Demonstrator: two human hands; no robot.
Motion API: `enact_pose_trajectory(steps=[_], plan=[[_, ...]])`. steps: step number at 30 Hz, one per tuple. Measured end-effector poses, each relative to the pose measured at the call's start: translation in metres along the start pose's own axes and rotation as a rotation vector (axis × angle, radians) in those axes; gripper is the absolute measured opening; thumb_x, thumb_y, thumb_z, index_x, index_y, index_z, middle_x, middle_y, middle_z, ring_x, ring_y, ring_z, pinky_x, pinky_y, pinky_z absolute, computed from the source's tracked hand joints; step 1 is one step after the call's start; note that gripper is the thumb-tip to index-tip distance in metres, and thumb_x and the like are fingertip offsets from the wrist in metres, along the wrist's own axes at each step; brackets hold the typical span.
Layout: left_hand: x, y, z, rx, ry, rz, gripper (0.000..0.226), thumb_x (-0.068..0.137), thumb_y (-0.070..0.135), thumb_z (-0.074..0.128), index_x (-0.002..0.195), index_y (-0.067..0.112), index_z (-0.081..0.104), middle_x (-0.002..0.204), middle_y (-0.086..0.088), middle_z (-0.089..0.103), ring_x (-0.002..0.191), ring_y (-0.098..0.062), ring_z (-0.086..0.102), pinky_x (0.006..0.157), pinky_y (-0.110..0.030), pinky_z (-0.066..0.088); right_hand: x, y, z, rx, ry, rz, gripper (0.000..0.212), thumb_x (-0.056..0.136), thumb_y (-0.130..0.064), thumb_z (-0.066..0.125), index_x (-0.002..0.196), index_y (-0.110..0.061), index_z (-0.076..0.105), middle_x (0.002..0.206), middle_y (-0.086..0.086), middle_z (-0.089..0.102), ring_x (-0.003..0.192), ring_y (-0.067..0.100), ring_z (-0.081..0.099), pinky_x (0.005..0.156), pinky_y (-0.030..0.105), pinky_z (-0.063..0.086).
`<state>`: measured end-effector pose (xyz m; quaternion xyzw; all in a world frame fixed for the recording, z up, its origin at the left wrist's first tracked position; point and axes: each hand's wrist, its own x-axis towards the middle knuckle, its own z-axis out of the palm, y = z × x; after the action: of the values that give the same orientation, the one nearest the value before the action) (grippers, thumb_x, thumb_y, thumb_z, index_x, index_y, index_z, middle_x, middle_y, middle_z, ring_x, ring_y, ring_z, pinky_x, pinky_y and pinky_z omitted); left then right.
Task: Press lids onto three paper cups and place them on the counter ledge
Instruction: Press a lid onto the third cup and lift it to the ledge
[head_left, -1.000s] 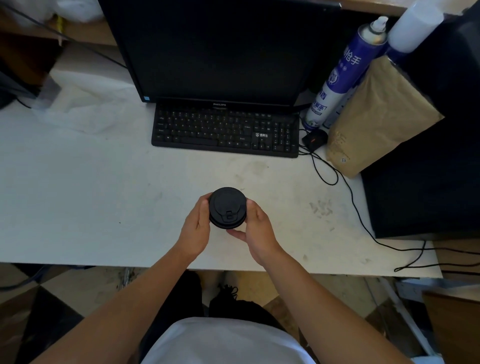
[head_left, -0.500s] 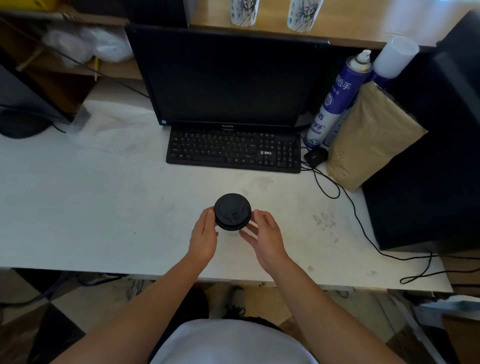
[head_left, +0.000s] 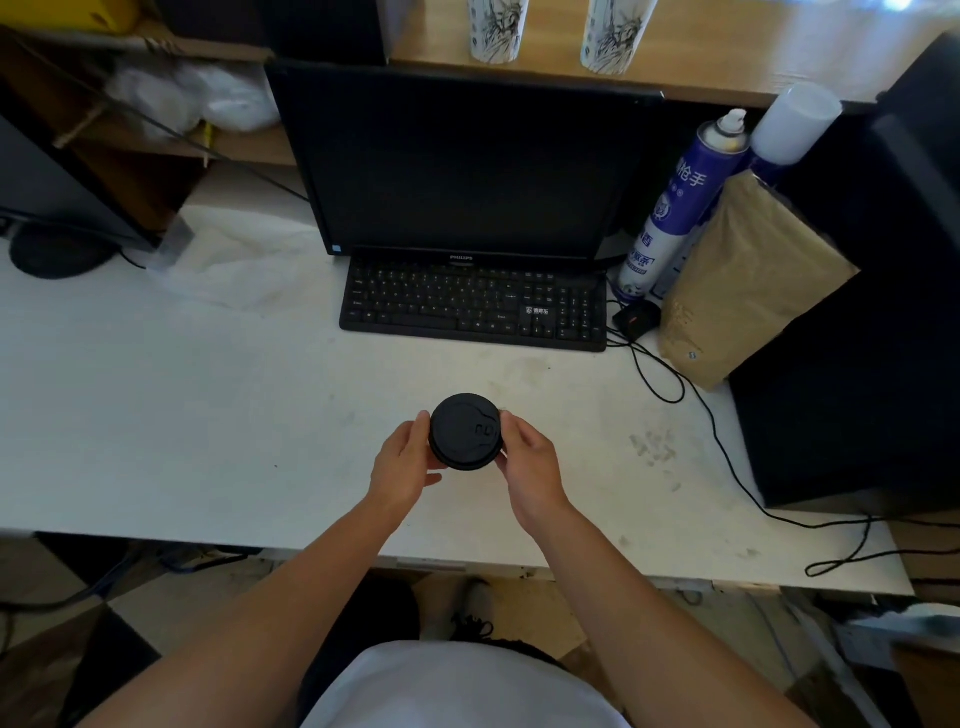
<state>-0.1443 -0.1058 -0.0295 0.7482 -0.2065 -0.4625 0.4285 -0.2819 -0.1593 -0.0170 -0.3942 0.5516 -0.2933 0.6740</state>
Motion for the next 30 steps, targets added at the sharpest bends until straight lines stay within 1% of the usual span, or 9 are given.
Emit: enact_pose_trajectory(steps=[5, 8, 11, 14, 20, 23, 26, 28, 30], plan=[[0.0, 0.0, 0.0, 0.029, 0.017, 0.043, 0.041, 0.106, 0.049, 0.032, 0.116, 0.016, 0.054, 0.108, -0.011, 0.068, 0.089, -0.022, 0.071, 0.077, -0.033, 0.058, 0.008, 0.001, 0.005, -0.058, 0.013, -0.01, 0.028, 0.106, -0.036, 0.048, 0.103, -0.026, 0.074, 0.112, 0.001, 0.072, 0.112, 0.018, 0.063, 0.101, 0.038, 0.054], [0.0, 0.0, 0.001, 0.029, 0.034, 0.044, 0.04, 0.106, 0.049, 0.032, 0.115, 0.017, 0.054, 0.109, -0.011, 0.067, 0.092, -0.025, 0.07, 0.079, -0.036, 0.059, 0.01, 0.001, 0.007, -0.058, 0.016, 0.002, 0.029, 0.106, -0.037, 0.047, 0.1, -0.026, 0.074, 0.113, 0.003, 0.072, 0.112, 0.019, 0.063, 0.101, 0.036, 0.053], [0.0, -0.001, 0.002, 0.049, 0.044, 0.052, 0.038, 0.106, 0.049, 0.03, 0.114, 0.019, 0.052, 0.107, -0.009, 0.065, 0.092, -0.025, 0.069, 0.083, -0.04, 0.06, 0.009, 0.001, 0.008, -0.018, -0.002, 0.015, 0.032, 0.108, -0.032, 0.044, 0.108, -0.019, 0.073, 0.115, 0.005, 0.071, 0.113, 0.017, 0.062, 0.1, 0.031, 0.052], [0.0, -0.001, 0.003, 0.052, 0.033, 0.06, 0.038, 0.105, 0.051, 0.029, 0.114, 0.02, 0.051, 0.102, -0.004, 0.065, 0.088, -0.022, 0.07, 0.08, -0.039, 0.06, 0.01, 0.002, 0.01, 0.01, -0.013, 0.018, 0.033, 0.108, -0.029, 0.042, 0.113, -0.017, 0.073, 0.116, 0.003, 0.071, 0.111, 0.013, 0.062, 0.1, 0.029, 0.05], [0.005, 0.003, 0.001, 0.172, -0.008, 0.065, 0.041, 0.105, 0.054, 0.023, 0.114, 0.023, 0.049, 0.096, 0.009, 0.059, 0.081, -0.024, 0.07, 0.078, -0.043, 0.057, 0.017, 0.005, 0.012, -0.075, 0.006, -0.014, 0.035, 0.108, -0.036, 0.041, 0.103, -0.024, 0.073, 0.108, -0.001, 0.073, 0.107, 0.014, 0.063, 0.104, 0.039, 0.05], [0.007, 0.0, 0.002, 0.207, 0.008, 0.081, 0.048, 0.104, 0.055, 0.021, 0.108, 0.018, 0.051, 0.088, 0.002, 0.057, 0.072, -0.023, 0.063, 0.076, -0.043, 0.055, 0.02, 0.006, 0.01, -0.112, 0.0, -0.024, 0.034, 0.108, -0.037, 0.04, 0.101, -0.027, 0.072, 0.108, 0.001, 0.073, 0.104, 0.014, 0.063, 0.105, 0.044, 0.049], [0.008, -0.003, 0.003, 0.209, 0.044, 0.087, 0.065, 0.098, 0.065, 0.018, 0.101, 0.009, 0.052, 0.081, -0.006, 0.057, 0.069, -0.024, 0.055, 0.076, -0.049, 0.053, 0.022, 0.006, 0.009, -0.157, -0.001, -0.028, 0.035, 0.108, -0.037, 0.038, 0.098, -0.03, 0.071, 0.106, -0.002, 0.073, 0.105, 0.014, 0.063, 0.106, 0.047, 0.049], [0.011, -0.004, 0.002, 0.229, 0.055, 0.103, 0.079, 0.089, 0.072, 0.015, 0.103, 0.005, 0.053, 0.083, -0.014, 0.059, 0.068, -0.025, 0.055, 0.075, -0.052, 0.054, 0.022, 0.005, 0.009, -0.186, -0.007, -0.032, 0.035, 0.108, -0.037, 0.036, 0.099, -0.036, 0.07, 0.106, -0.007, 0.072, 0.106, 0.01, 0.063, 0.106, 0.046, 0.05], [0.013, -0.005, 0.0, 0.239, 0.054, 0.117, 0.083, 0.086, 0.074, 0.015, 0.1, 0.001, 0.052, 0.08, -0.013, 0.057, 0.068, -0.024, 0.053, 0.074, -0.053, 0.054, 0.022, 0.004, 0.009, -0.217, -0.017, -0.035, 0.034, 0.109, -0.038, 0.034, 0.1, -0.044, 0.066, 0.108, -0.013, 0.071, 0.108, 0.005, 0.062, 0.107, 0.042, 0.049]])
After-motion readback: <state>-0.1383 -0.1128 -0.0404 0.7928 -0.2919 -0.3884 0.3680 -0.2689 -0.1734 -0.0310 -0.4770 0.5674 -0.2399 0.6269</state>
